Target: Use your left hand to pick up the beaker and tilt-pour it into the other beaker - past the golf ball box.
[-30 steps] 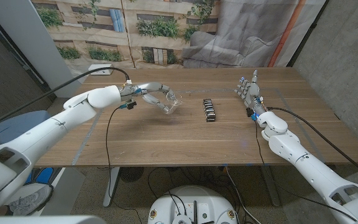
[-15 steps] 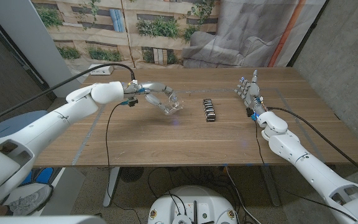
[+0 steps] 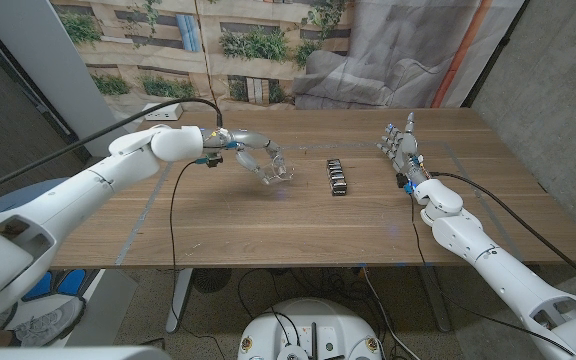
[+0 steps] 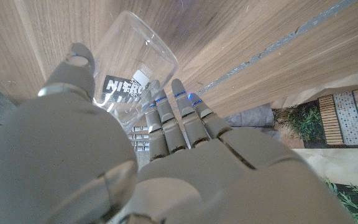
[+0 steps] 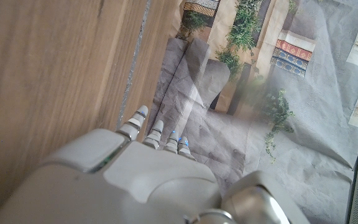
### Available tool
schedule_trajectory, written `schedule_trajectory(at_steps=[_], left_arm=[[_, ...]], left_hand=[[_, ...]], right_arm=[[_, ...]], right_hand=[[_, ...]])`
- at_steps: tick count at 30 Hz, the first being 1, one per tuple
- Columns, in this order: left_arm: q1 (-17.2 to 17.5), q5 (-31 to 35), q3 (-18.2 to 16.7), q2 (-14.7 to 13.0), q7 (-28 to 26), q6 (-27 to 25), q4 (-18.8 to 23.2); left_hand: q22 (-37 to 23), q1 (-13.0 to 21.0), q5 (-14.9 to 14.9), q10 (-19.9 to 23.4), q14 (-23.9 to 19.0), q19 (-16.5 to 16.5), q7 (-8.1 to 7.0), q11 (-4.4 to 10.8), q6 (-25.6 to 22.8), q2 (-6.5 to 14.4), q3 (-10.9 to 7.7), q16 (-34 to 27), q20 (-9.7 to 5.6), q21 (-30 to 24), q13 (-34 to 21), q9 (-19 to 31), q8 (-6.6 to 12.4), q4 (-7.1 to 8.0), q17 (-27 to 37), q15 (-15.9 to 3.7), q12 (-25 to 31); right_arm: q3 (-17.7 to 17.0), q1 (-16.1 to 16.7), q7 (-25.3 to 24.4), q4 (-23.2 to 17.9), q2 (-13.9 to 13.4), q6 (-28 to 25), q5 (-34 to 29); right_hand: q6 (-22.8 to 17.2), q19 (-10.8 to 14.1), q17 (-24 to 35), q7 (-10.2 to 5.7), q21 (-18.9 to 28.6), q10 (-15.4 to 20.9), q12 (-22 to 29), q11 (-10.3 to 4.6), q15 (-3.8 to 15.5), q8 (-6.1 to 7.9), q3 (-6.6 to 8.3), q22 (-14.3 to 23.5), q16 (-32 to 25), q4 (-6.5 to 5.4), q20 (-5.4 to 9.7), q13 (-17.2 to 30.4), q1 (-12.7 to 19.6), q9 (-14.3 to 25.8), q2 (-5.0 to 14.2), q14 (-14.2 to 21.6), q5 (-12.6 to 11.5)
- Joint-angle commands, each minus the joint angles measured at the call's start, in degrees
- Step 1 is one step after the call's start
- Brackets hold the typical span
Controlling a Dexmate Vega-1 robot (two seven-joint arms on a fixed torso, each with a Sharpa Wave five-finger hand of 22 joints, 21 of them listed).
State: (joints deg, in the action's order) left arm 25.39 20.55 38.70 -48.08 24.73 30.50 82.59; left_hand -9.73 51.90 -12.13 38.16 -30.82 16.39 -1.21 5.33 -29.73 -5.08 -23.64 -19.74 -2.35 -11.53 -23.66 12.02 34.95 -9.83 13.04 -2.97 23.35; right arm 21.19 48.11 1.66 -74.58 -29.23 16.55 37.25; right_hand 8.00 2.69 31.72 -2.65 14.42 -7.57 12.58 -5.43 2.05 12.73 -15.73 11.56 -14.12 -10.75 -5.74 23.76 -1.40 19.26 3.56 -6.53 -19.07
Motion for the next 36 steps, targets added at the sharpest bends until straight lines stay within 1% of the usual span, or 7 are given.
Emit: schedule_trajectory(at_steps=[1,6,7,17,23,25,36], left_arm=[[-2.1,5.3,2.3,1.1,1.1,-0.9,0.4],[-3.6,5.6,3.7,2.0,3.2,-0.7,-0.9],[-3.5,6.1,3.8,2.1,3.2,-1.4,-0.6],[-5.8,8.9,6.2,3.3,5.5,-1.2,-1.2],[-6.1,9.2,6.6,3.6,6.3,-2.1,-0.7],[-6.3,9.1,6.8,3.7,6.1,-1.4,-1.2],[-6.7,9.2,7.0,4.0,6.2,-1.6,-1.3]], left_hand=[[-0.3,8.3,-0.4,6.9,-0.3,0.3,-1.93,6.68,-2.6,8.8,0.18,-0.3,-3.54,-0.2,-0.2,0.7,4.57,-0.04,0.1,-9.71,-0.2],[-0.3,8.3,-0.4,6.7,-0.2,0.3,-1.87,6.66,-2.5,9.1,0.14,-0.2,-3.47,-0.1,-0.3,0.7,4.58,0.03,0.0,-9.75,-0.3],[-0.3,8.3,-0.4,6.7,-0.2,0.3,-1.83,6.66,-2.5,9.1,0.12,-0.2,-3.47,-0.1,-0.3,0.7,4.59,0.03,0.0,-9.76,-0.3],[-0.3,8.1,-0.5,6.5,-0.1,0.2,-1.66,6.65,-2.5,9.3,0.26,0.0,-3.28,0.0,-0.4,0.7,4.65,0.17,-0.1,-9.56,-0.5],[-0.3,7.9,-0.5,6.5,0.0,0.1,-1.59,6.64,-2.5,9.4,0.32,0.1,-3.18,0.0,-0.5,0.7,4.68,0.26,-0.2,-9.45,-0.6],[-0.3,7.9,-0.5,6.5,-0.1,0.2,-1.61,6.65,-2.5,9.4,0.33,0.2,-3.20,0.0,-0.5,0.7,4.68,0.28,-0.2,-9.46,-0.6],[-0.3,7.7,-0.6,6.8,-0.3,0.3,-1.60,6.69,-2.6,9.5,0.38,0.2,-3.06,-0.1,-0.6,0.6,4.81,0.26,-0.3,-9.51,-0.7]], right_arm=[[0.0,0.0,0.0,0.1,0.0,0.0,0.0],[0.0,0.0,0.0,0.0,0.0,0.0,0.0],[0.0,0.1,0.0,0.0,0.0,0.0,0.0],[0.0,0.1,0.0,0.0,0.0,0.0,0.0],[0.0,0.0,0.0,0.0,0.0,0.0,0.0],[0.0,0.0,0.0,0.0,0.0,0.0,0.0],[0.0,0.0,0.0,0.0,0.0,0.0,0.0]], right_hand=[[0.4,-0.2,0.1,-0.14,0.4,-0.2,0.4,-0.10,1.17,0.31,-0.35,0.3,-0.2,-0.06,-0.30,0.3,0.1,0.1,5.13,-0.3,-0.3],[0.5,-0.2,0.1,0.02,0.4,-0.2,0.3,-0.02,1.14,0.27,-0.35,0.3,-0.2,-0.06,-0.27,0.3,0.1,0.1,5.13,-0.3,-0.3],[0.5,-0.2,0.1,-0.05,0.4,-0.3,0.3,-0.05,1.16,0.27,-0.34,0.3,-0.2,-0.06,-0.29,0.3,0.1,0.1,5.14,-0.3,-0.3],[0.5,-0.2,0.1,-0.09,0.4,-0.2,0.3,-0.03,1.04,0.29,-0.33,0.3,-0.2,-0.06,-0.27,0.3,0.1,0.1,5.15,-0.3,-0.3],[0.4,-0.2,0.1,-0.05,0.4,-0.2,0.3,-0.12,1.07,0.30,-0.33,0.3,-0.2,-0.06,-0.30,0.3,0.1,0.1,5.15,-0.3,-0.3],[0.4,-0.2,0.1,-0.06,0.4,-0.3,0.3,-0.12,1.13,0.30,-0.33,0.3,-0.2,-0.06,-0.31,0.3,0.1,0.1,5.16,-0.3,-0.3],[0.4,-0.2,0.1,-0.06,0.4,-0.2,0.3,-0.13,1.16,0.31,-0.34,0.3,-0.2,-0.06,-0.32,0.3,0.1,0.1,5.14,-0.3,-0.3]])
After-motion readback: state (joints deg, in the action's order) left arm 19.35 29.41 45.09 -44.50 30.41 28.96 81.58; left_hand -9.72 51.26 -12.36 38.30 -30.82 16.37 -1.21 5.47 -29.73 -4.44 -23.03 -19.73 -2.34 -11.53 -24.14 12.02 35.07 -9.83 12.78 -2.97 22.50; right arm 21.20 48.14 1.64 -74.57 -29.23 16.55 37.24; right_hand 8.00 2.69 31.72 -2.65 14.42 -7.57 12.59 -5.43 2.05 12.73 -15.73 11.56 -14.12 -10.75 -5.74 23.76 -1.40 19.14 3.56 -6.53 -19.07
